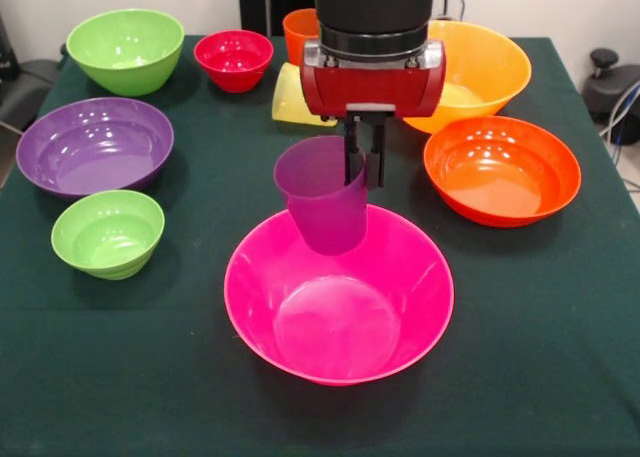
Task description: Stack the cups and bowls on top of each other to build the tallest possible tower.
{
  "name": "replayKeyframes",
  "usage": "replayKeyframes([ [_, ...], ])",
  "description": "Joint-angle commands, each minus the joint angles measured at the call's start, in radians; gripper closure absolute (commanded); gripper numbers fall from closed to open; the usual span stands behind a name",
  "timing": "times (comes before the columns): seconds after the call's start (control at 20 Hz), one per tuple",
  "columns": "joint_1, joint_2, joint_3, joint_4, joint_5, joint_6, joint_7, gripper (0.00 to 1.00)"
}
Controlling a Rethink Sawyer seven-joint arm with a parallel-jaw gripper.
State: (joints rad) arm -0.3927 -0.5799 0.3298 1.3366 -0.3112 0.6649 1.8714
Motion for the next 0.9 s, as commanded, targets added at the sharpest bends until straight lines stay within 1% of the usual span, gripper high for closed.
replayKeyframes([
  [0.05, 0.031, 0.08, -0.025, -0.063, 0.009, 0.081, 0.076, 1.0],
  [0.5, 0.064, 0.086, -0.058, -0.08, 0.031, 0.08, 0.1, 1.0],
  [0.65, 0.083, 0.082, -0.077, -0.07, 0.038, 0.064, 0.124, 1.0],
  [0.9, 0.101, 0.061, -0.095, -0.051, 0.06, 0.07, 0.133, 1.0],
])
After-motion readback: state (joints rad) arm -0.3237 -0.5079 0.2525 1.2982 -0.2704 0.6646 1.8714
